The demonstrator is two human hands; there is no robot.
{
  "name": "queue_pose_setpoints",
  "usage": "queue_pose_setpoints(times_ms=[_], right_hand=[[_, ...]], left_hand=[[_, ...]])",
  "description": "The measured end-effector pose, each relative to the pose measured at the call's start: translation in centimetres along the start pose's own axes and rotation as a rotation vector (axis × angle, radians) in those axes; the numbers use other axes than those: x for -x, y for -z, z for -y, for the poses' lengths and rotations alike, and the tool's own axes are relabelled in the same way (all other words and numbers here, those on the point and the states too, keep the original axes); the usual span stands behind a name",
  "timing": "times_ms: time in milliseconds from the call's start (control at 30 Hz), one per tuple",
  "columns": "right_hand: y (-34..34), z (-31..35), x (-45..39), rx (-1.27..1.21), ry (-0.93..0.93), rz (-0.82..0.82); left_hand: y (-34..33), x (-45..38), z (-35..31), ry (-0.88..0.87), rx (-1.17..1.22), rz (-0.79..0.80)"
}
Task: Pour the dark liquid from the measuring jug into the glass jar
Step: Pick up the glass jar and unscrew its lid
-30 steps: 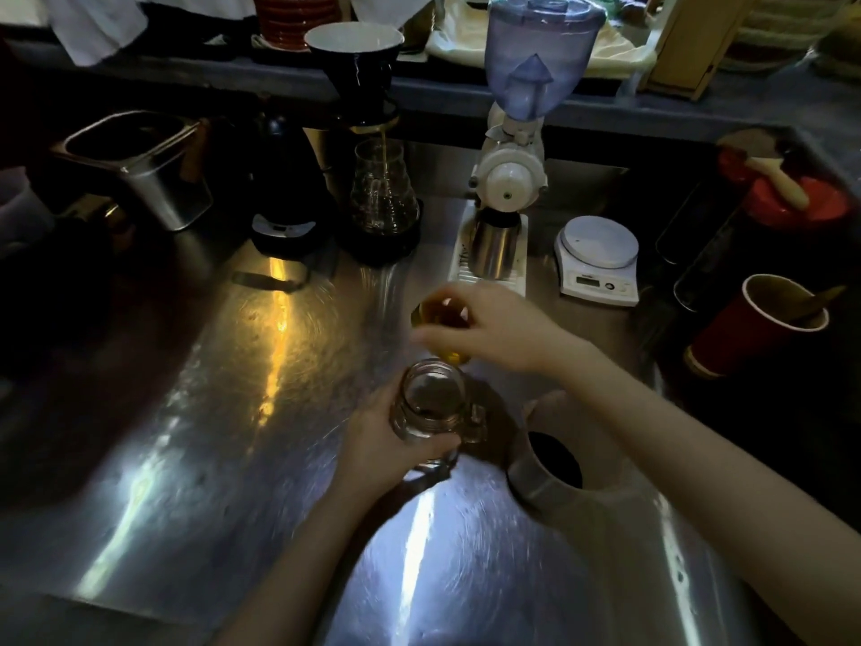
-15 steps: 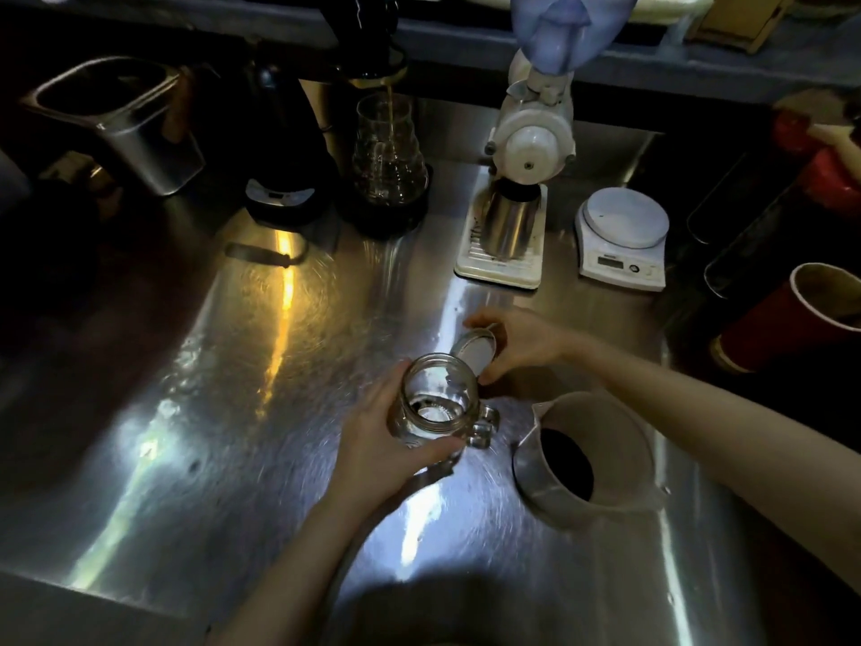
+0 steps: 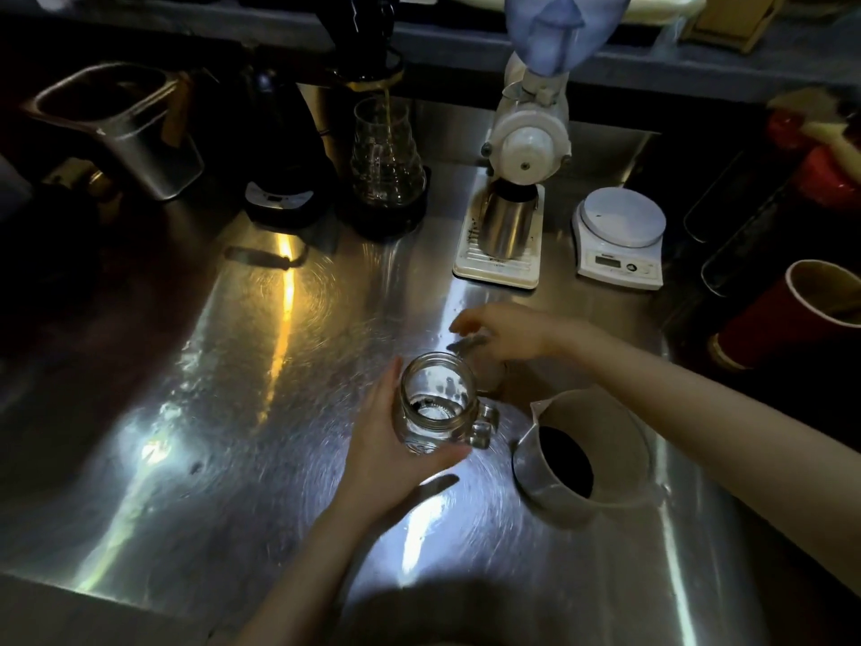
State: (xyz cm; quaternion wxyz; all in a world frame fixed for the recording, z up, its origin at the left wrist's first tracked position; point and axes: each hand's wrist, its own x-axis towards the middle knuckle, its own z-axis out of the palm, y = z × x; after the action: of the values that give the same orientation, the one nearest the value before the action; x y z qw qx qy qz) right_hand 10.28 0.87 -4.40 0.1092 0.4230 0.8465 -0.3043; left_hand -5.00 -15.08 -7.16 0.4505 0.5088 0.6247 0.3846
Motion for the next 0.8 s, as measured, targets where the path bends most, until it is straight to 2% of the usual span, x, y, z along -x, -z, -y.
queue_pose_setpoints(times_ms=[100, 200, 300, 500, 633, 800], right_hand=[[0.2, 2.9, 0.1, -0.455, 0.005, -0.027], [-0.9, 4.8, -0.2, -0.677, -0.011, 0.08], [-2.0, 4.8, -0.4, -0.727, -0.039, 0.088], [-1.5, 3.8, 1.9, -0.758, -0.091, -0.057], [-1.6, 2.5, 3.2, -0.763, -0.139, -0.157], [-1.5, 2.1, 5.2, -0.752, -0.16, -0.209]], left_hand=[[-1.4, 0.9, -1.3, -0.001, 0.006, -0.096], [-2.3, 1.0, -1.1, -0.068, -0.071, -0.255], [-2.3, 1.2, -1.2, -0.08, -0.034, -0.306], [-1.3, 2.1, -0.1, -0.056, 0.085, -0.3], [-0.7, 2.7, 0.5, 0.076, 0.368, -0.285], [-0.1, 2.3, -0.5, 0.049, 0.463, -0.258]])
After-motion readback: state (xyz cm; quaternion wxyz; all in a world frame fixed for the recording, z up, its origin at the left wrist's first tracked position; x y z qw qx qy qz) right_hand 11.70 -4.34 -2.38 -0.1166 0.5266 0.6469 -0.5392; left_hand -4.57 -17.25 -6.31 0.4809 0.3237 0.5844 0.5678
